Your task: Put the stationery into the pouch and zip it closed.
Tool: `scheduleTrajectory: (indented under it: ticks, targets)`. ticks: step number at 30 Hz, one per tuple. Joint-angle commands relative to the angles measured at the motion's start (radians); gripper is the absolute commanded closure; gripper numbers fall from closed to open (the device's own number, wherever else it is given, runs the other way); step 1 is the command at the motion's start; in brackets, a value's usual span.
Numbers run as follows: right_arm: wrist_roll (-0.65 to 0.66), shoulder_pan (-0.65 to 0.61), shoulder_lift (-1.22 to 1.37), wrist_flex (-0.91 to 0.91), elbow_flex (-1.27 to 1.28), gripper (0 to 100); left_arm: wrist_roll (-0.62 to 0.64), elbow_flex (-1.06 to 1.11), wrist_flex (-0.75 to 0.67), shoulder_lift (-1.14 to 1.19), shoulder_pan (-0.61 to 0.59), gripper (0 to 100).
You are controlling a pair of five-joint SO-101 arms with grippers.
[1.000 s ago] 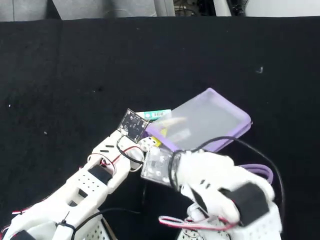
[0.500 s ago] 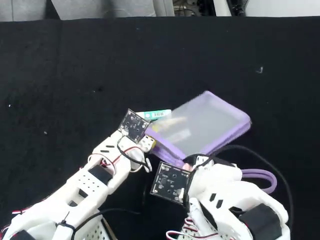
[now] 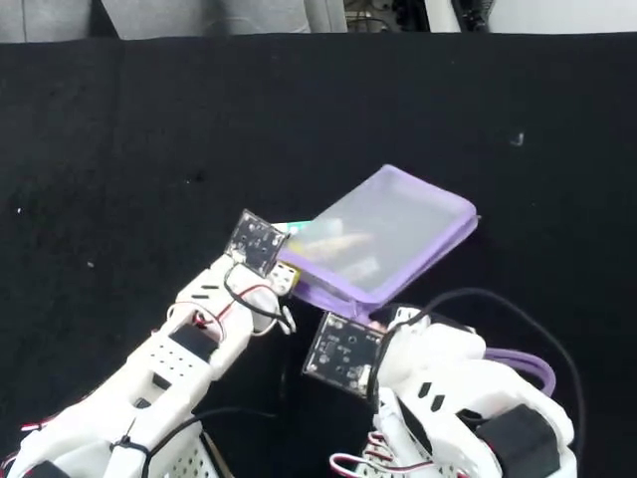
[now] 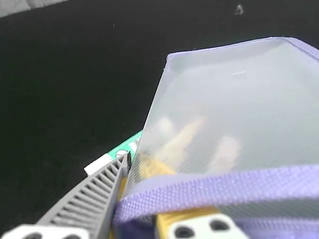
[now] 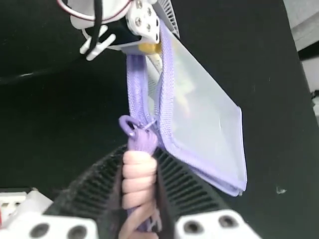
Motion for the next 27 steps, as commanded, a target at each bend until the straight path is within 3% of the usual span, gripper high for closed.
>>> scheduleTrajectory:
  ticks: [1, 11, 14, 20, 27]
  targets:
    - [-0.049, 0.021, -0.005, 0.005, -0.007, 84.7, -0.061, -0.14, 0.166, -0.009, -0.028, 97]
    - [-0.051, 0.02, -0.005, 0.003, -0.005, 62.5, -0.063, -0.32, 0.382, -0.009, -0.156, 97]
    - [-0.054, 0.02, -0.007, -0.011, -0.01, 60.9, -0.063, -0.397, 0.471, -0.009, -0.214, 97]
    - [-0.227, 0.02, -0.007, -0.133, -0.004, 60.9, -0.069, -0.587, 0.706, -0.009, -0.306, 97]
    - [-0.333, 0.025, 0.004, -0.181, -0.002, 60.9, -0.126, -0.897, 1.037, -0.002, -0.424, 97]
